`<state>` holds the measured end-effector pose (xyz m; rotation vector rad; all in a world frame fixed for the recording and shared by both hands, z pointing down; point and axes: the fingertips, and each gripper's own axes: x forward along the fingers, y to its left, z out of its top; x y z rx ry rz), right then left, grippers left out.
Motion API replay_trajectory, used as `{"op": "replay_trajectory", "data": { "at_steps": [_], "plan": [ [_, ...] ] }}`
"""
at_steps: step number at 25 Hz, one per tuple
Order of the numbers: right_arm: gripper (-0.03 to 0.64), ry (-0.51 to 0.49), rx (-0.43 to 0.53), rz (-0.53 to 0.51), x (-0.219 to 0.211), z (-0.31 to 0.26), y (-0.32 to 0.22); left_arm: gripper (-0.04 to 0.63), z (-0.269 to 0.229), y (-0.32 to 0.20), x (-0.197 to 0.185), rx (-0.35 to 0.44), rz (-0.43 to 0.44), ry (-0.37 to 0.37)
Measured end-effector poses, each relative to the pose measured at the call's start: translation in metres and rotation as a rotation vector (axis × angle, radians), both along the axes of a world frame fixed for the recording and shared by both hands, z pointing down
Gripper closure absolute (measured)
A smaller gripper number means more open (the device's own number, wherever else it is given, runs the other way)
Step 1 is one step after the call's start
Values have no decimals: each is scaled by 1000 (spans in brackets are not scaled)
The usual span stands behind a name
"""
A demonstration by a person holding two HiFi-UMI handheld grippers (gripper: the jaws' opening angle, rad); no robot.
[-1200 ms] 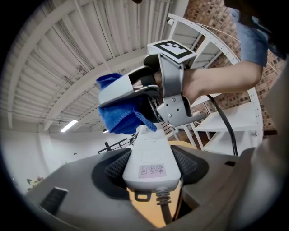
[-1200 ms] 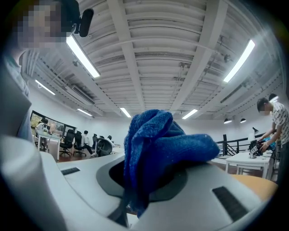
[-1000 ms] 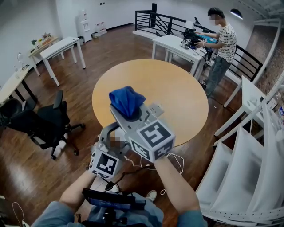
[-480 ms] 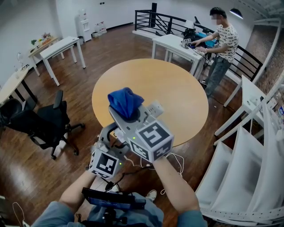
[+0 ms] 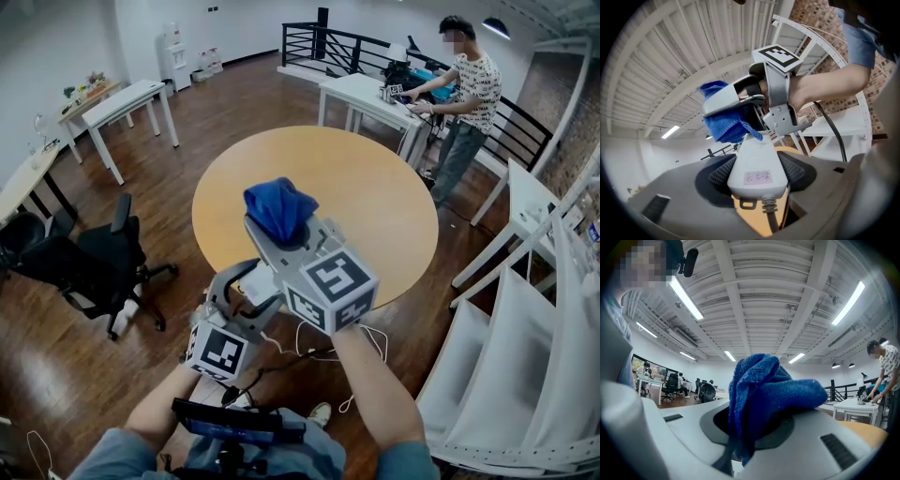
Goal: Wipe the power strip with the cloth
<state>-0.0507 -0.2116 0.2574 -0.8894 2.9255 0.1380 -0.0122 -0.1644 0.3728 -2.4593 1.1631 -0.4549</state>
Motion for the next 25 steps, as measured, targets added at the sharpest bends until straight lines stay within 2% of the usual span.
{"op": "replay_trajectory", "data": {
  "at_steps": [15, 25],
  "plan": [
    [552, -26, 18, 108, 53, -20, -29, 307, -2, 7, -1, 28, 23, 4],
    [552, -91, 9, 199, 99, -31, -49, 307, -3, 9, 0, 38, 41, 3]
  ]
}}
